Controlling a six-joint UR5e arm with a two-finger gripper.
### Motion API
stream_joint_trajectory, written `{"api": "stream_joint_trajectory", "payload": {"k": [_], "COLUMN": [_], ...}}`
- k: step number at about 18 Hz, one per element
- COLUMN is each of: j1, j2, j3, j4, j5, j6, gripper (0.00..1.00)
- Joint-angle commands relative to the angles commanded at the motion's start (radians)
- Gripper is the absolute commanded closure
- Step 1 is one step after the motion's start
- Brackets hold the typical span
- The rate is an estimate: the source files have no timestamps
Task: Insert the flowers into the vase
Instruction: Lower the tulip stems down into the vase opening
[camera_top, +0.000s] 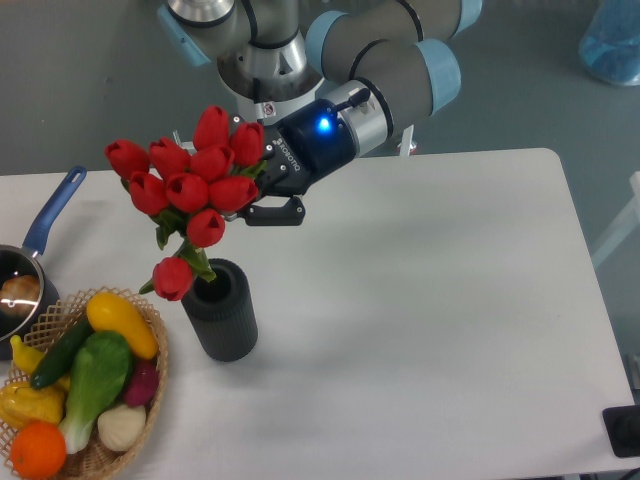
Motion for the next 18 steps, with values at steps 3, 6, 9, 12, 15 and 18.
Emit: {"api": "stream_joint_trajectory", "payload": {"k": [3, 6, 9, 12, 15, 18], "j1": [-0.002, -0.006, -0.009, -0.012, -0.017, -0.018], "j2": [-0.005, -0.017, -0.031, -0.044, -0.048, -0.055], "j3": [-0.015, -0.015, -0.017, -0.041, -0.071, -0.075], "j4": [0.0, 0.002, 0.008, 0.009, 0.008, 0.008], "j5": [0.002, 0.002, 0.005, 0.017, 0.044, 0.063], "j6": [0.022, 0.043, 0.046, 0.098, 0.138, 0.149], "gripper": [0.97, 0.97, 0.97, 0.96, 0.96, 0.96]}}
